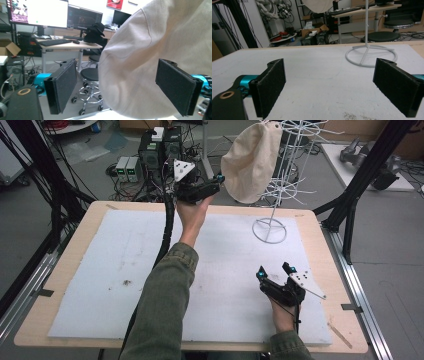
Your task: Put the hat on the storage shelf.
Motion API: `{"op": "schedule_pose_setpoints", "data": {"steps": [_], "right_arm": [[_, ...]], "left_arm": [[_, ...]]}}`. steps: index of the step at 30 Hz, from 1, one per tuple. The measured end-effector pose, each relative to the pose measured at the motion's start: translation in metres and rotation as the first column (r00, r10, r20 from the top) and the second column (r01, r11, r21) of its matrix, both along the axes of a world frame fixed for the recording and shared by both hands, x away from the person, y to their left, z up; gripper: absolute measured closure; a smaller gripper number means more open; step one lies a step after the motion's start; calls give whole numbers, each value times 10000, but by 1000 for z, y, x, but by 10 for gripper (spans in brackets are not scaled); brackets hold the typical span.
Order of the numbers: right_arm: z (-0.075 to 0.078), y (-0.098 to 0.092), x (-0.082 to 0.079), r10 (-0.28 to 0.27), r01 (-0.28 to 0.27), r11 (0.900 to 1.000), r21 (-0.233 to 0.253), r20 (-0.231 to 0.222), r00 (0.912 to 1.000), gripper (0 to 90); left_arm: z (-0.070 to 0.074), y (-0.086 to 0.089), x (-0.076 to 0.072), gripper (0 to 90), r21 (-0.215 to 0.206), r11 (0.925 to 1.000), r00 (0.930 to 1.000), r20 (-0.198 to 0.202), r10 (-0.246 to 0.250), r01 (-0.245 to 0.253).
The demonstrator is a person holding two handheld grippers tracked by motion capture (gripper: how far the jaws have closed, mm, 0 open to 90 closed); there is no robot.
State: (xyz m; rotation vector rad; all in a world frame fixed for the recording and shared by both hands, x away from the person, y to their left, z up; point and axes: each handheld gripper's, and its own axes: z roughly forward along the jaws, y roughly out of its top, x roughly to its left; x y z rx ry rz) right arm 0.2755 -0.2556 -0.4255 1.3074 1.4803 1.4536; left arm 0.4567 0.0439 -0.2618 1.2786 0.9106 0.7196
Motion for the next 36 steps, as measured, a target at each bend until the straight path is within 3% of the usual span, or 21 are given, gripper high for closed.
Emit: {"op": "schedule_pose_setpoints", "data": {"steps": [9, 24, 28, 32, 36], "right_arm": [[0, 4, 0, 135, -135, 9999, -73, 36, 9999, 101], [-1, 5, 1, 66, -66, 10000, -37, -66, 10000, 101], [-1, 6, 1, 114, -114, 9999, -92, -76, 9999, 101], [-1, 6, 1, 93, -94, 9998, -154, -60, 9999, 101], [-2, 7, 0, 127, -128, 9997, -187, -84, 9999, 101]], "left_arm": [[-15, 28, -25, 176, 175, 9997, 9996, 199, 195, -198], [-40, 77, -51, 176, -75, 9958, 9956, 200, 913, -912], [-48, 88, -58, 176, 171, 9930, 9930, 203, 1163, -1166], [-54, 105, -67, 176, 9, 9902, 9901, 144, 1395, -1395], [-55, 123, -78, 176, 171, 9858, 9858, 207, 1669, -1673]]}}
